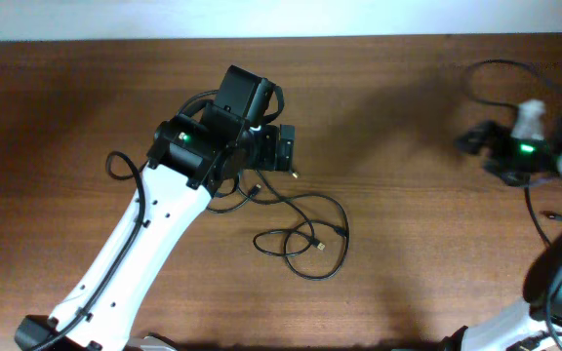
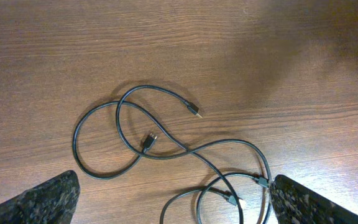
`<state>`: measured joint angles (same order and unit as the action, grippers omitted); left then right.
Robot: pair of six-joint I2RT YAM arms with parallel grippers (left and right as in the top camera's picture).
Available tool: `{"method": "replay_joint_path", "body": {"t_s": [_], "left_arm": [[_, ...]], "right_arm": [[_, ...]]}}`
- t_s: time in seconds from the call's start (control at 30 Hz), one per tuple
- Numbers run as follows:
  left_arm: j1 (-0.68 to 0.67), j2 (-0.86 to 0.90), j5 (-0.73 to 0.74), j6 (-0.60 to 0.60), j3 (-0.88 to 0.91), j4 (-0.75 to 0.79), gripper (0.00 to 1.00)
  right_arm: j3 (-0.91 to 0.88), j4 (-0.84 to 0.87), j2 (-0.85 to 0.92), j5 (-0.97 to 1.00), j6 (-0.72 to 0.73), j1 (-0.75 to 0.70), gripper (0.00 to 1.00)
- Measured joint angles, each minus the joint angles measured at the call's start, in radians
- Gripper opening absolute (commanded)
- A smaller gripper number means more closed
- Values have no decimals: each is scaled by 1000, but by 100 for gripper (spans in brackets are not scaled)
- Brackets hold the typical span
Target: Untangle cables
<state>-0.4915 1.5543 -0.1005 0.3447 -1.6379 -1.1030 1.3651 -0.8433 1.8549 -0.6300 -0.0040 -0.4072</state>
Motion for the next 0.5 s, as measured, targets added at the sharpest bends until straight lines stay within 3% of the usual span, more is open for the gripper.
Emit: {"method": "replay_joint_path", "body": {"t_s": [0.13, 0.23, 0.4, 0.5], "left_arm": [[0, 0, 0, 0, 0, 0, 99], [0, 0, 0, 0, 0, 0, 99], [0, 0, 0, 0, 0, 1, 99], [0, 0, 0, 0, 0, 2, 99]], "right_arm": [[0, -105, 0, 55, -182, 278, 99], [-1, -226, 0, 69, -219, 383, 99], [-16, -422, 0, 10, -213, 513, 99], [-126, -262, -10, -75, -62, 602, 99]]}}
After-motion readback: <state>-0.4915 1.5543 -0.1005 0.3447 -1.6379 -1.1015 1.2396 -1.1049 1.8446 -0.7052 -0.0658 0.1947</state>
